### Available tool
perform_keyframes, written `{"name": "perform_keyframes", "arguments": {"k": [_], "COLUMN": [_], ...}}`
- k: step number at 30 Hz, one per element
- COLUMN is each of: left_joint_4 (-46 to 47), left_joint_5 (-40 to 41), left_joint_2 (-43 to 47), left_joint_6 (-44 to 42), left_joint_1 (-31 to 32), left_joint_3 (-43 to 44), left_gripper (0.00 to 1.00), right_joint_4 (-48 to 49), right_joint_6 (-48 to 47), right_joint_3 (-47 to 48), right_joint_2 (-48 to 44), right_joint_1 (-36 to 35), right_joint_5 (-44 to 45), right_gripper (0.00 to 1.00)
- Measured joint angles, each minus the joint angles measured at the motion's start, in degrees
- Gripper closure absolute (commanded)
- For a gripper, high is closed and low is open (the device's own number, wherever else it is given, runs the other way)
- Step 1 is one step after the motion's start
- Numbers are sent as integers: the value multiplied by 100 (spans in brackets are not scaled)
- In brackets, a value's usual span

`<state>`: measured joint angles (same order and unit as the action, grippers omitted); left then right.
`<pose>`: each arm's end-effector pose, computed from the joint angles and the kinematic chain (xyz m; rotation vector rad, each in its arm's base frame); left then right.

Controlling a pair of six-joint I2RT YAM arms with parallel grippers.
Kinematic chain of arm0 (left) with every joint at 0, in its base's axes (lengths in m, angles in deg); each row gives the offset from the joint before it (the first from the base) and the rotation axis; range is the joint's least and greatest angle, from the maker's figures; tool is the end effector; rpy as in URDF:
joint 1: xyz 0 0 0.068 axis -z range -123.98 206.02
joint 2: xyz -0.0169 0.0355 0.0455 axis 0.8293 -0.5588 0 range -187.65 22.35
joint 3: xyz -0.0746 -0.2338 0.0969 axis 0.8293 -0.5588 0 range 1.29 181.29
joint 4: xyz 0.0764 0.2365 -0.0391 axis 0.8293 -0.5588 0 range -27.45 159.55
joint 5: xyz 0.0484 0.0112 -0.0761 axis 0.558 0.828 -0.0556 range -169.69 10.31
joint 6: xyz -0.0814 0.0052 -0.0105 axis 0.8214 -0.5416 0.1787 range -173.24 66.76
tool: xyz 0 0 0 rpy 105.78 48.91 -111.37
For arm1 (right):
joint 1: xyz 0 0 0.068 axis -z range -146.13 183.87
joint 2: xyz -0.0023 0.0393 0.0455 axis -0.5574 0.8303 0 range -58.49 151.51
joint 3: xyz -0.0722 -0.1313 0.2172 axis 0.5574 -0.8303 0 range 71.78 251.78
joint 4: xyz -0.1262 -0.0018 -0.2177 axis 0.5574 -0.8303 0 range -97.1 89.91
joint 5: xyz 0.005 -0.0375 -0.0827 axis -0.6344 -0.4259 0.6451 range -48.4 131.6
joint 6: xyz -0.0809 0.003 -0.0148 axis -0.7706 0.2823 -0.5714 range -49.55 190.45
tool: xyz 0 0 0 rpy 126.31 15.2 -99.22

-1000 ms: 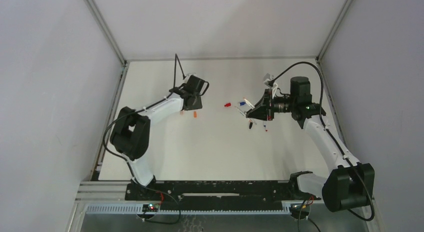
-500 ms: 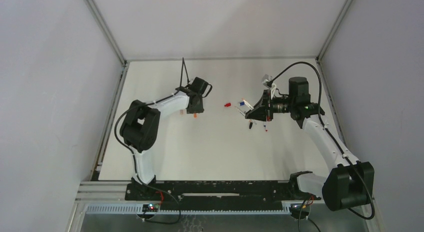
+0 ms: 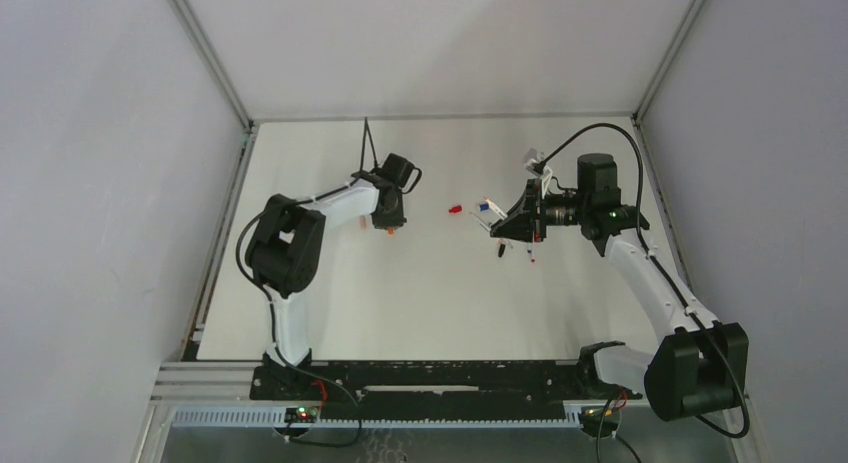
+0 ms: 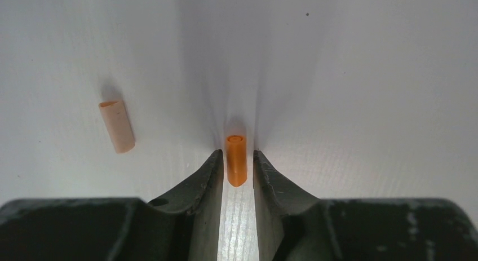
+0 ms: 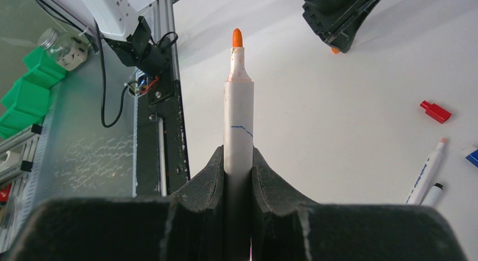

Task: Insert the pens into the pen caps
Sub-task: Insert the pen into the pen cap.

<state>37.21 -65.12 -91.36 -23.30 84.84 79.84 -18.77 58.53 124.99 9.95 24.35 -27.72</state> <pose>0.3622 -0.1787 0.1284 -0.0943 2.6763 0.0370 0.2363 0.1077 0.2914 -1.0076 1.6808 1.2505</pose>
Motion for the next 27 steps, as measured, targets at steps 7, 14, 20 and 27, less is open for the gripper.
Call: {"name": "perform_keyframes", "arguments": {"k": [7, 14, 20, 27], "left_joint_4": [-22, 55, -22, -136], "left_joint_5": [-98, -256, -289, -275], "left_joint_2": [-28, 190, 730, 793], "left_joint_6": [-11, -46, -48, -190], "left_joint_1": [-48, -44, 76, 219], "left_joint_3": [0, -308, -1021, -1113], "left_gripper": [84, 86, 83, 60], "right_joint_4": [-24, -39, -39, -39], "right_joint_6": [-17, -35, -42, -59], "right_joint_3": [0, 0, 2, 2], "right_joint_2": [0, 0, 0, 4], "right_joint_1": [0, -2, -2, -35], "right_joint_5": [-15, -17, -17, -17], "right_gripper": [100, 100, 100, 100]}}
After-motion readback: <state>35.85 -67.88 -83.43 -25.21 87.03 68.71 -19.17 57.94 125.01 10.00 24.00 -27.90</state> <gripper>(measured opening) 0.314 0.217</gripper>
